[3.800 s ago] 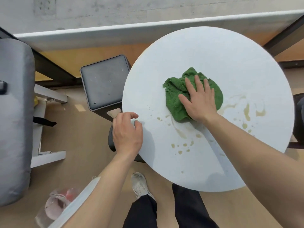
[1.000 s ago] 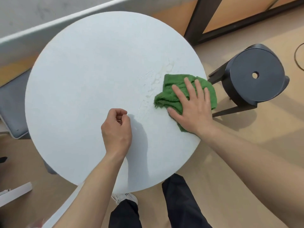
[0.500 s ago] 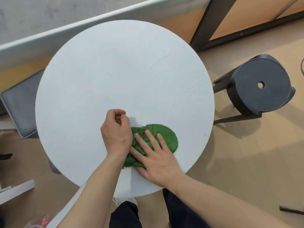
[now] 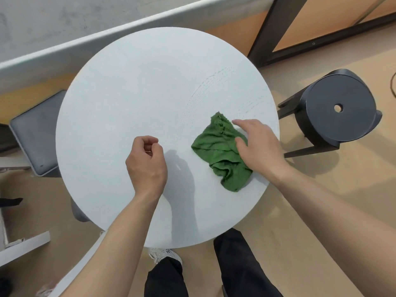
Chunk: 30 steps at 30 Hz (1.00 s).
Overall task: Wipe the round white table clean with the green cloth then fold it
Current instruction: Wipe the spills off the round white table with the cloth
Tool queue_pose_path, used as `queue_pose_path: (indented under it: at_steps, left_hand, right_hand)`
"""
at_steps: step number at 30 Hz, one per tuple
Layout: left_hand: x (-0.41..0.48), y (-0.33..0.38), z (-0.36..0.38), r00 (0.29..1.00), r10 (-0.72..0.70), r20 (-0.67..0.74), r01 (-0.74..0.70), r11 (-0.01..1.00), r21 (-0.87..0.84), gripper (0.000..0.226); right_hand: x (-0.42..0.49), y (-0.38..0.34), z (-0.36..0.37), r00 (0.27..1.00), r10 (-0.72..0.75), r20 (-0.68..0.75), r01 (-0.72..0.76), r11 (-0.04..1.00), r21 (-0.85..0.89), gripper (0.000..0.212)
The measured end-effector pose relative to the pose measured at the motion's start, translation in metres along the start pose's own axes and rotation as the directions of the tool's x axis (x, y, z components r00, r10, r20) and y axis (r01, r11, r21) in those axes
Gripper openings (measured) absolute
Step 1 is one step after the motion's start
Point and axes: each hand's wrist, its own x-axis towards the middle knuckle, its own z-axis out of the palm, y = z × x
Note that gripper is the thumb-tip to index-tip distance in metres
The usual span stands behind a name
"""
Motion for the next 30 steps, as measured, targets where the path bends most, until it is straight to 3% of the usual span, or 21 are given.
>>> queue_pose_path:
  at_steps: [2, 5, 7, 9, 13, 15, 18, 23, 26, 30]
  left_hand:
    - [-0.002, -0.003, 0.004, 1.0, 0.0, 0.022, 0.0, 1.0, 0.006, 0.017]
    - [-0.009, -0.007, 0.013, 0.998, 0.012, 0.053, -0.014, 1.0, 0.024, 0.016]
    - [-0.013, -0.008, 0.019, 0.998, 0.017, 0.063, -0.019, 0.999, 0.031, 0.016]
    - [-0.016, -0.009, 0.024, 0.998, 0.025, 0.066, -0.028, 0.999, 0.036, 0.015]
    - [-0.021, -0.005, 0.034, 0.993, 0.05, 0.108, -0.057, 0.997, 0.061, 0.015]
    - [-0.024, -0.001, 0.04, 0.989, 0.056, 0.138, -0.065, 0.996, 0.063, 0.015]
    - [-0.028, 0.006, 0.05, 0.983, 0.08, 0.165, -0.09, 0.995, 0.051, 0.016]
    - [-0.031, 0.016, 0.065, 0.981, 0.102, 0.167, -0.108, 0.994, 0.028, 0.016]
    - [-0.032, 0.019, 0.068, 0.981, 0.106, 0.16, -0.109, 0.994, 0.014, 0.016]
    - [-0.029, 0.016, 0.067, 0.981, 0.117, 0.156, -0.122, 0.992, 0.021, 0.015]
  right_hand:
    - [0.008, 0.012, 0.004, 0.988, 0.022, -0.15, -0.042, 0.99, -0.132, 0.056]
    - [0.008, 0.004, 0.038, 0.996, -0.085, 0.041, 0.093, 0.937, -0.337, 0.076]
    - [-0.003, -0.005, 0.069, 0.985, -0.145, 0.091, 0.17, 0.882, -0.438, 0.08]
    - [-0.031, -0.008, 0.094, 0.969, -0.222, 0.112, 0.248, 0.863, -0.44, 0.077]
    - [-0.094, 0.025, 0.104, 0.862, -0.466, 0.201, 0.505, 0.754, -0.42, 0.063]
    - [-0.089, 0.054, 0.088, 0.869, -0.468, 0.162, 0.488, 0.753, -0.442, 0.062]
    - [-0.04, 0.078, 0.053, 0.929, -0.357, 0.095, 0.359, 0.811, -0.462, 0.062]
    - [0.064, 0.066, 0.012, 0.976, -0.211, -0.052, 0.17, 0.891, -0.422, 0.061]
    - [0.049, 0.054, 0.028, 0.982, -0.136, -0.132, 0.069, 0.906, -0.419, 0.061]
    - [-0.047, 0.045, 0.071, 0.936, -0.35, 0.027, 0.329, 0.848, -0.416, 0.063]
